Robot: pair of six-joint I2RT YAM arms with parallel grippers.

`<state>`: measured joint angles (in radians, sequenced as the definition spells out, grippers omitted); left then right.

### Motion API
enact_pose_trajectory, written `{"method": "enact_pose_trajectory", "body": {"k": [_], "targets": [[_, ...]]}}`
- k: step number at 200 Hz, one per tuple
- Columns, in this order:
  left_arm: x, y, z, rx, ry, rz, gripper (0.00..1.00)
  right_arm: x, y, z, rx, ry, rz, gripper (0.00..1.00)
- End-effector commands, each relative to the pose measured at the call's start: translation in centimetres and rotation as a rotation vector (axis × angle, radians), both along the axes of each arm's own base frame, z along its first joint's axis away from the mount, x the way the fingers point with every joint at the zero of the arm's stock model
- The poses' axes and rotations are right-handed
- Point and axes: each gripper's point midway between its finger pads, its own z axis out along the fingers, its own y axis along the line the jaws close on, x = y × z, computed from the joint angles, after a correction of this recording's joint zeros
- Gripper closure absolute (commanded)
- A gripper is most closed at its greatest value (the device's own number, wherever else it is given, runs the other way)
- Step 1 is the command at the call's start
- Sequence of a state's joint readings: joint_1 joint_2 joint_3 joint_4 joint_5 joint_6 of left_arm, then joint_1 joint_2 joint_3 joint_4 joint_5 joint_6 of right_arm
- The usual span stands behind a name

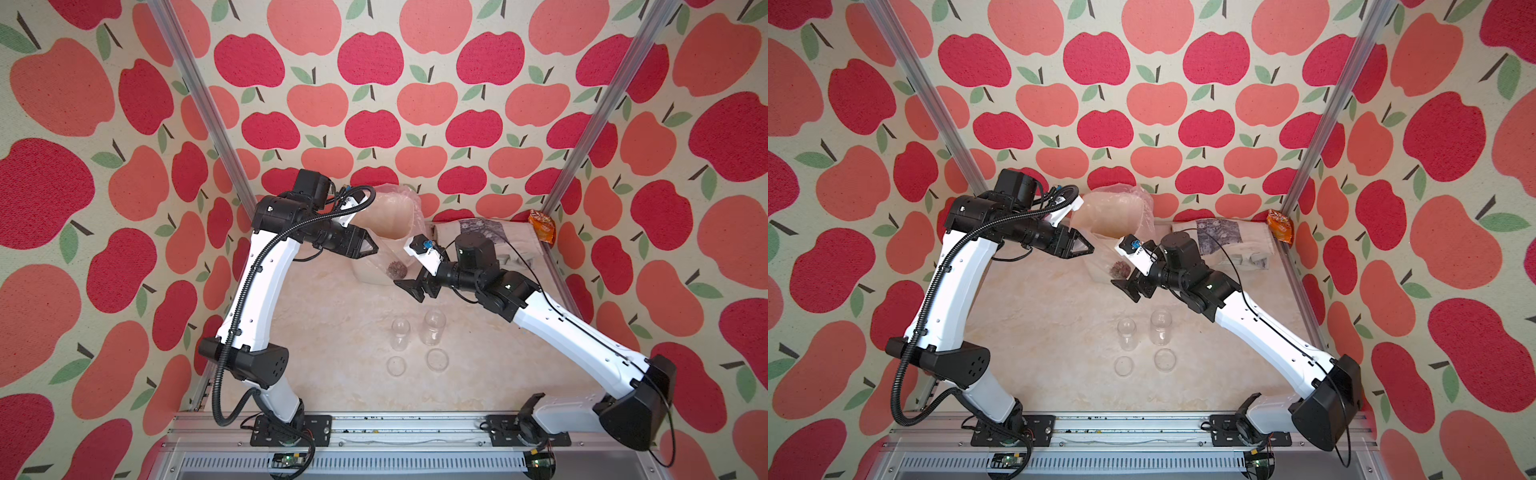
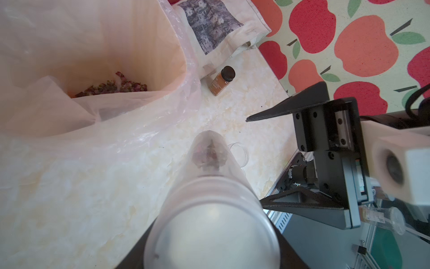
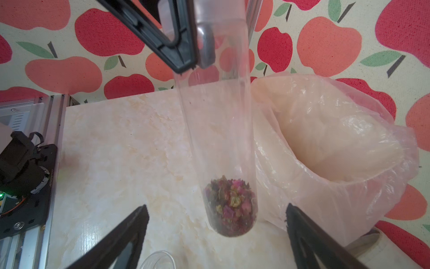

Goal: Empty the moldy dried flower tea in the jars
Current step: Pick up the jar from the center of the board.

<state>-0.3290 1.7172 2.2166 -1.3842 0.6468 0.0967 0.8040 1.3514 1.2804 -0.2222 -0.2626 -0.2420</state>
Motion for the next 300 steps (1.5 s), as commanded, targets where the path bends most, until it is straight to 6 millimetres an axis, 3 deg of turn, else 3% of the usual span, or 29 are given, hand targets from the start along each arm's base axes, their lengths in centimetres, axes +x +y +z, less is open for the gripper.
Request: {"method": "enact_pose_trajectory", "body": {"k": [1, 103, 137, 148, 165, 183, 195, 222, 259, 300], "targets": [[-0.2, -1.9, 0.9, -0.102, -0.003, -0.079, 0.86, -0.4, 1.4, 0.0, 0.032, -0.016, 0.080, 0.07], [0.1, -3.0, 0.2, -0.182, 0.046, -0.145, 0.85, 2.3, 2.9, -2.4, -0.007, -0.069, 0.068, 0.23], [0.5, -3.1, 0.1, -0.199, 0.049, -0.147, 0.80, 2.5, 2.7, -2.7, -0.009, -0.064, 0.065, 0.40], [0.7, -3.2, 0.2, -0.202, 0.037, -0.150, 0.72, 2.4, 2.6, -2.7, -0.009, -0.063, 0.062, 0.46], [0.8, -3.2, 0.6, -0.203, -0.010, -0.170, 0.51, 2.2, 2.2, -2.8, -0.009, -0.059, 0.060, 0.57], [1.1, -2.9, 1.3, -0.183, -0.098, -0.196, 0.21, 2.1, 1.5, -2.8, -0.006, -0.046, 0.061, 0.66], [1.4, -2.5, 1.7, -0.147, -0.168, -0.206, 0.09, 2.1, 0.9, -2.7, -0.001, -0.029, 0.062, 0.69], [1.2, -1.9, 2.8, -0.157, -0.319, -0.303, 0.02, 1.8, -0.5, -2.8, 0.015, 0.009, 0.084, 0.73], [-1.8, -3.2, 3.5, -0.194, -0.509, -0.573, 0.01, -0.6, -1.4, -2.8, 0.021, 0.064, 0.214, 0.74], [-2.6, -4.7, 1.1, -0.075, -0.618, -0.730, 0.01, -3.3, -1.2, -3.4, 0.029, 0.097, 0.362, 0.74]]}}
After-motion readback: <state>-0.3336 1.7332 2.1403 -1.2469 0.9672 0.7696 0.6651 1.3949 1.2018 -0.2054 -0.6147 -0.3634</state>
